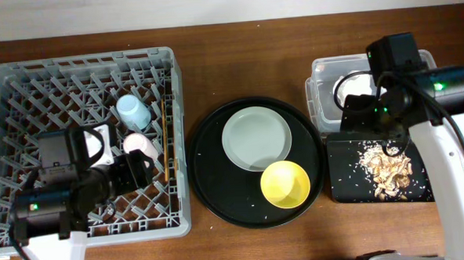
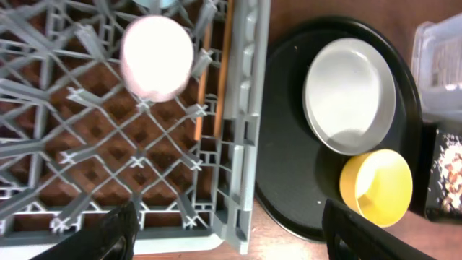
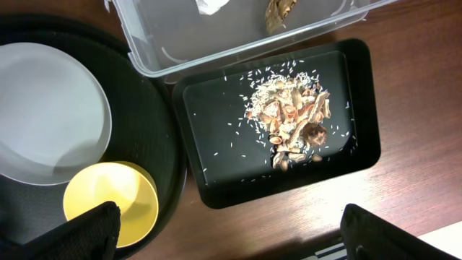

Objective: Sort waste into correct bins and load items into the dishwasher rack
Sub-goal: 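Move the left gripper to the white plate rim and grasp it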

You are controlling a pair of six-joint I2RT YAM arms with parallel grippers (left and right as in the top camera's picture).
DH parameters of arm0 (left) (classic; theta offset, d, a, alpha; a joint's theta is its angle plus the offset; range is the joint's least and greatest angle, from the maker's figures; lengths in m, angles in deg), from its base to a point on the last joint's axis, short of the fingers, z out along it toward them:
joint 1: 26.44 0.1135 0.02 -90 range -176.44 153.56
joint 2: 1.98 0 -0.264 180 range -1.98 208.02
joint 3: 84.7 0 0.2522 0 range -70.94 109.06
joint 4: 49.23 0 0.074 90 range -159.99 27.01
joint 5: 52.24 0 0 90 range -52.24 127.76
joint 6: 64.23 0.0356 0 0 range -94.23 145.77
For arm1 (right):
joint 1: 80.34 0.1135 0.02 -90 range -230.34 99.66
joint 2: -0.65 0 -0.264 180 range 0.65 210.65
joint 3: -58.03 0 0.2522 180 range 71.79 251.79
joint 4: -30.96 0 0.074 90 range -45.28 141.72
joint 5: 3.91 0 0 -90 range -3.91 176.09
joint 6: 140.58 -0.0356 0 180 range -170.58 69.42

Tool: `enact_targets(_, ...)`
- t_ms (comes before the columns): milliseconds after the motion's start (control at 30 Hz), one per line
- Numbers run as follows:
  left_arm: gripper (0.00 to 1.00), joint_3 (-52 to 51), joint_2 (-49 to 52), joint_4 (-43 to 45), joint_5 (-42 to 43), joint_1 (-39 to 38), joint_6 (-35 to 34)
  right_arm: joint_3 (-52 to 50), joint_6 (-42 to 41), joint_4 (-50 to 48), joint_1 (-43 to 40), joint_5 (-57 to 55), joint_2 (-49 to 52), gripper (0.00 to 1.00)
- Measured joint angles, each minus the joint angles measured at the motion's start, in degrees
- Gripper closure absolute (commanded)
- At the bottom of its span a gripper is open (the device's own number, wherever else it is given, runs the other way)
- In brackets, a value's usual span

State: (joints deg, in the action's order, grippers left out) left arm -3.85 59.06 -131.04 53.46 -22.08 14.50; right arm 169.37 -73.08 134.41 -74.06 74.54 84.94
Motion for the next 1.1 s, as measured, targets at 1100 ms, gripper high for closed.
enact_targets(1100, 0.37, 26.38, 57.37, 36.61, -11.65, -52.22, 0.09, 8.94, 0.00, 2.47, -8.02, 0.00, 0.20, 0.01)
